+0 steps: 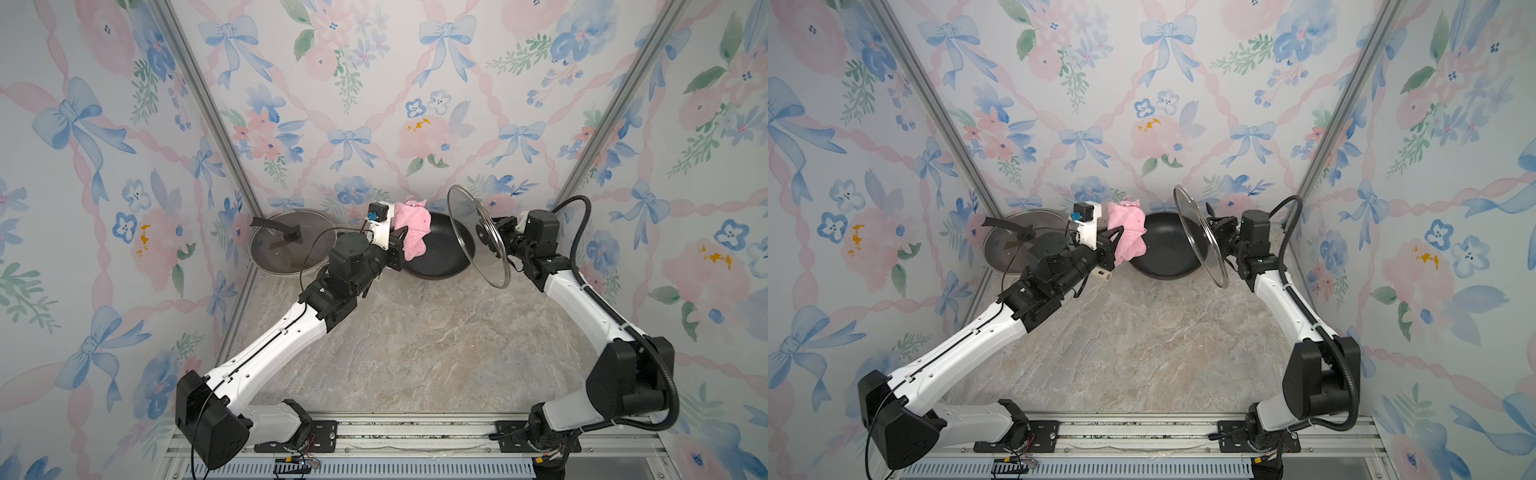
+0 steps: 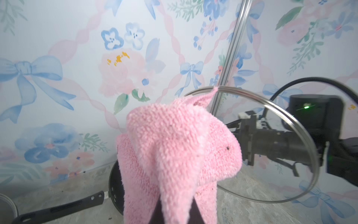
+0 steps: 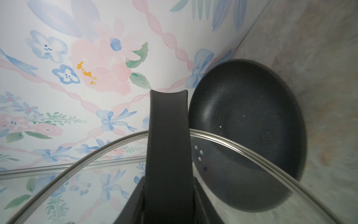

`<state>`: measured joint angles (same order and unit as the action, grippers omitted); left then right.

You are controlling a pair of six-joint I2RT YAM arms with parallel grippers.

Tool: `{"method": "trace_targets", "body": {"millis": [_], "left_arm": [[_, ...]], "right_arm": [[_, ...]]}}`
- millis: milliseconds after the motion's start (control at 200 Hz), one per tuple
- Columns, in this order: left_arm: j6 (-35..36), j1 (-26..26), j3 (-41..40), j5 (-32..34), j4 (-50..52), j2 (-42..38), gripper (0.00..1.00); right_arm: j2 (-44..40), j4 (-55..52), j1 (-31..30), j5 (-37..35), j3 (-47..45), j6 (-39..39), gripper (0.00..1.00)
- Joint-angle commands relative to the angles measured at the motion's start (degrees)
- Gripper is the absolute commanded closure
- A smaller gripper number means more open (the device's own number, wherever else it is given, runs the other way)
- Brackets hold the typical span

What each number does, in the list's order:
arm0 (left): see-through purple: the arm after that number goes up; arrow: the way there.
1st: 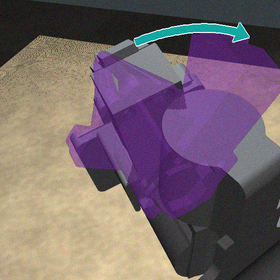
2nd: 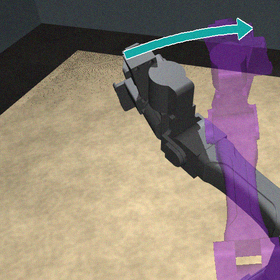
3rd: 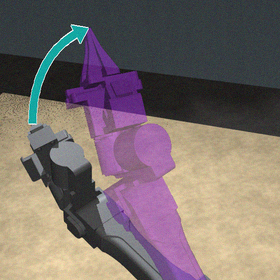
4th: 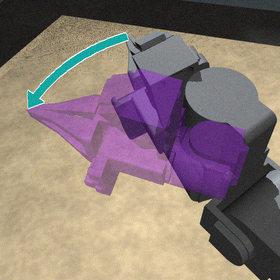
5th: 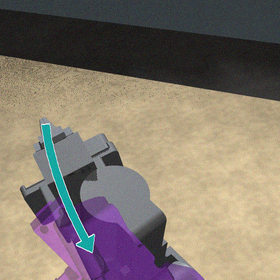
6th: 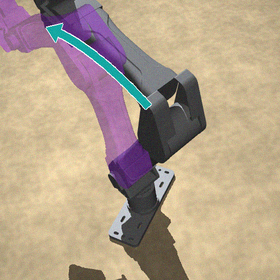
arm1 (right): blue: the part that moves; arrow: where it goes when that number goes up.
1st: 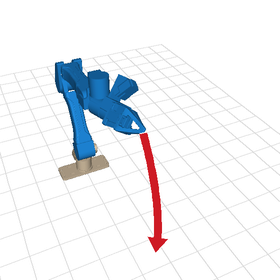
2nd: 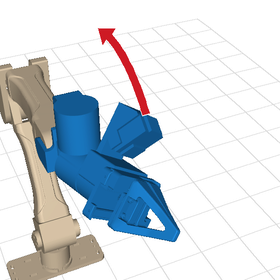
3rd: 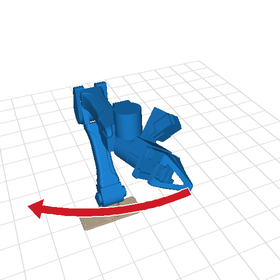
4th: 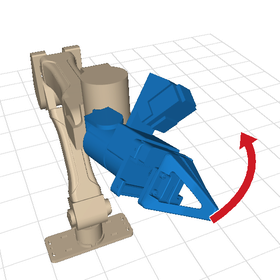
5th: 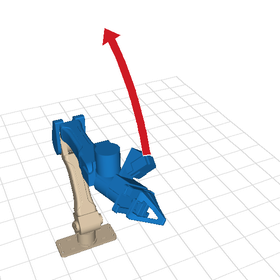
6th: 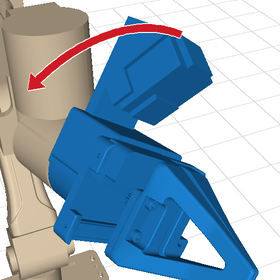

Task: Wipe the pot lid with a cloth
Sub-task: Pick up the cleaning item at the center of the board, then wipe the pot lid.

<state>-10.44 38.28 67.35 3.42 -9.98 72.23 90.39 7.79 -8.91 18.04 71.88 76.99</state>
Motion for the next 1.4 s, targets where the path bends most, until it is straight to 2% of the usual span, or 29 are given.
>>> {"method": "trace_targets", "body": {"millis": [0,80,160,305,410,505,610,735,815,905,980,1090,1165,1245,1400], "left_arm": [[6.38,-0.92,-3.00,-4.73,-5.80,1.05,0.92],[6.70,-2.55,-1.85,-9.16,-5.61,3.34,0.93],[6.50,-2.83,0.65,-13.02,-5.59,6.90,0.93],[4.47,-2.69,6.99,-20.53,-6.36,14.61,0.93],[5.13,-1.36,11.30,-22.14,-8.93,20.83,0.93],[4.63,-0.13,19.95,-24.79,-9.90,26.82,0.93],[6.04,0.13,29.05,-24.07,-9.97,31.39,0.94],[7.46,-1.18,35.20,-12.58,-10.54,33.84,0.95],[7.59,-3.54,35.66,-5.10,-10.88,34.84,0.94],[5.79,-7.01,33.41,-0.19,-10.89,36.37,0.95],[2.56,-9.79,29.72,0.08,-10.90,36.54,0.95],[1.23,-10.36,22.67,0.92,-10.91,34.80,0.95],[1.02,-8.81,17.54,0.71,-10.88,33.03,0.94],[2.48,-4.87,14.14,-0.21,-10.87,31.38,0.95],[6.40,5.47,19.19,-10.79,-10.81,31.31,0.94]], "right_arm": [[6.82,31.21,-4.01,8.91,6.16,19.22,0.94],[14.00,43.35,-6.28,8.76,9.01,27.76,0.96],[19.38,49.45,-7.86,8.54,12.37,33.36,1.00],[21.49,45.01,-8.76,11.72,16.85,31.97,1.00],[21.67,41.86,-8.67,15.90,18.86,30.90,1.00],[21.46,43.13,-8.92,18.85,19.00,33.77,1.00],[19.70,45.20,-9.10,21.98,16.78,34.01,1.00],[16.26,47.42,-8.98,23.29,12.66,32.98,1.00],[14.69,49.71,-8.44,24.01,11.52,33.61,1.00],[13.02,52.10,-7.93,24.43,11.26,34.60,1.00],[11.35,52.04,-7.24,25.02,11.61,33.67,1.00],[10.49,50.83,-6.33,25.20,13.09,33.31,1.00],[11.17,51.55,-5.95,25.09,14.75,34.50,1.00],[12.75,52.15,-5.87,24.95,17.09,35.72,1.00],[17.11,50.88,-6.28,25.16,21.80,36.33,1.00]]}}
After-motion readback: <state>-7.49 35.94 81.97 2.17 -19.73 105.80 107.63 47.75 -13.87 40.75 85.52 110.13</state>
